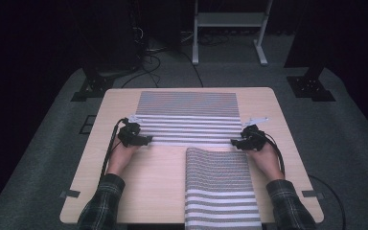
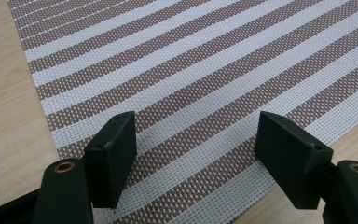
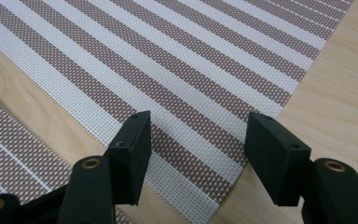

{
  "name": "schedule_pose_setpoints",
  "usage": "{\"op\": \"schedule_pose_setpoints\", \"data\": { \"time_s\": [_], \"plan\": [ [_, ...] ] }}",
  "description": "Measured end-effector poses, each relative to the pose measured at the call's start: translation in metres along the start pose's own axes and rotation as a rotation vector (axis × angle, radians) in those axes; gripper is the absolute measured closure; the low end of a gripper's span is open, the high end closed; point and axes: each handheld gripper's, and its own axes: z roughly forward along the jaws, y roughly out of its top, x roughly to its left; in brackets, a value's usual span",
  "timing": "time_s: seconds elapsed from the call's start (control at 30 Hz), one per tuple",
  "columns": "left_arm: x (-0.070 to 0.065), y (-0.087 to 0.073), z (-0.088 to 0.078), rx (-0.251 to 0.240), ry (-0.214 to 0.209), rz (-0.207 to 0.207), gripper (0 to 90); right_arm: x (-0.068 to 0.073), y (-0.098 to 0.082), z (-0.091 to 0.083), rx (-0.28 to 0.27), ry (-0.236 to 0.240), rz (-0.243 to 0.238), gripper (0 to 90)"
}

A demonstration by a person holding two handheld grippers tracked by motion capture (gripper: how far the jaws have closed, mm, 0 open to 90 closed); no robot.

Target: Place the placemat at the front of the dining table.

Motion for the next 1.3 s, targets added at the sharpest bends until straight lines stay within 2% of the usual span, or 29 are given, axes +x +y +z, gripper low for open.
{"op": "schedule_pose_setpoints", "data": {
  "time_s": [0.3,0.63,1.03,1.3],
  "plan": [
    [-0.005,0.004,0.003,0.0,0.002,-0.001,29.7,-0.009,0.002,0.002,-0.005,-0.009,0.008,41.0],
    [-0.008,0.009,0.01,-0.007,0.001,-0.004,29.7,-0.024,0.013,0.008,0.03,-0.02,0.023,40.3],
    [-0.006,0.016,0.016,-0.001,-0.001,-0.004,29.7,-0.029,0.013,0.01,0.009,-0.038,0.041,41.1],
    [-0.004,0.02,0.019,0.0,-0.002,-0.004,29.7,-0.032,0.017,0.012,0.024,-0.043,0.047,41.2]
  ]
}}
